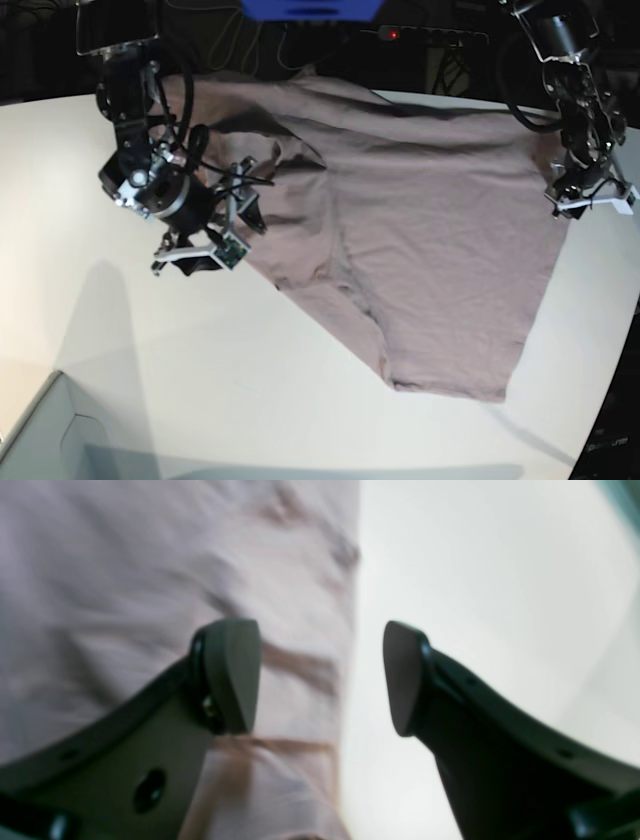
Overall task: Layout the t-shirt on the table in an organized manner, then fold the t-shirt properly
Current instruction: 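Pull the grasped shirt side with the right gripper to straighten it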
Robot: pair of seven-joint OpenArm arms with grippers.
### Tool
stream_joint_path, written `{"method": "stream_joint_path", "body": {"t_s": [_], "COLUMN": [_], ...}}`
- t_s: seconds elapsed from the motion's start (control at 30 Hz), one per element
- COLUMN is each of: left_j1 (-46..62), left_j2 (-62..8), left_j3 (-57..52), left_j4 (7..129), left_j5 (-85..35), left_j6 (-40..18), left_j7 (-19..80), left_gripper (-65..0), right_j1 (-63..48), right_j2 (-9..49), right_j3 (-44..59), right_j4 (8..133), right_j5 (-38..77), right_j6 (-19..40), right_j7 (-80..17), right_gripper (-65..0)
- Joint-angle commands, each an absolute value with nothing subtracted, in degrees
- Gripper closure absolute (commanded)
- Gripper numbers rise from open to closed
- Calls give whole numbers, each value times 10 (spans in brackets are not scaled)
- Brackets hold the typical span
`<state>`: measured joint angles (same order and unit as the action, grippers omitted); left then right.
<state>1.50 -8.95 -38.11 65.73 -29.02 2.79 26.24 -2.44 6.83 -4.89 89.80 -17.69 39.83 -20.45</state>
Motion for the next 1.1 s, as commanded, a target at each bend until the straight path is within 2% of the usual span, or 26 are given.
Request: {"method": "stream_joint_path", "body": {"t_s": [0.0, 0.47, 0.57, 0.83, 1.07], "left_j1": [8, 8, 8, 8, 13], "left_j2": [-97, -97, -97, -97, -96], "left_j3": [-381, -381, -381, -381, -381], "left_j4": [665, 665, 665, 665, 665], "left_j5": [-292, -292, -292, -292, -293], "left_j6": [26, 26, 26, 26, 26], "left_j7": [259, 259, 259, 259, 259], "left_gripper": [-344, -344, -344, -344, -344], "right_j1": [-16, 22, 22, 39, 92], "right_j2": [70, 70, 70, 70, 77], "right_j3": [-44, -40, -42, -40, -31], "right_j4": [897, 754, 756, 756, 756], "right_j5": [-168, -168, -168, -168, -169], "right_j6": [400, 400, 400, 400, 400], "right_j7": [-190, -189, -188, -189, -189], "right_gripper": [-399, -390, -319, -6, 0]}}
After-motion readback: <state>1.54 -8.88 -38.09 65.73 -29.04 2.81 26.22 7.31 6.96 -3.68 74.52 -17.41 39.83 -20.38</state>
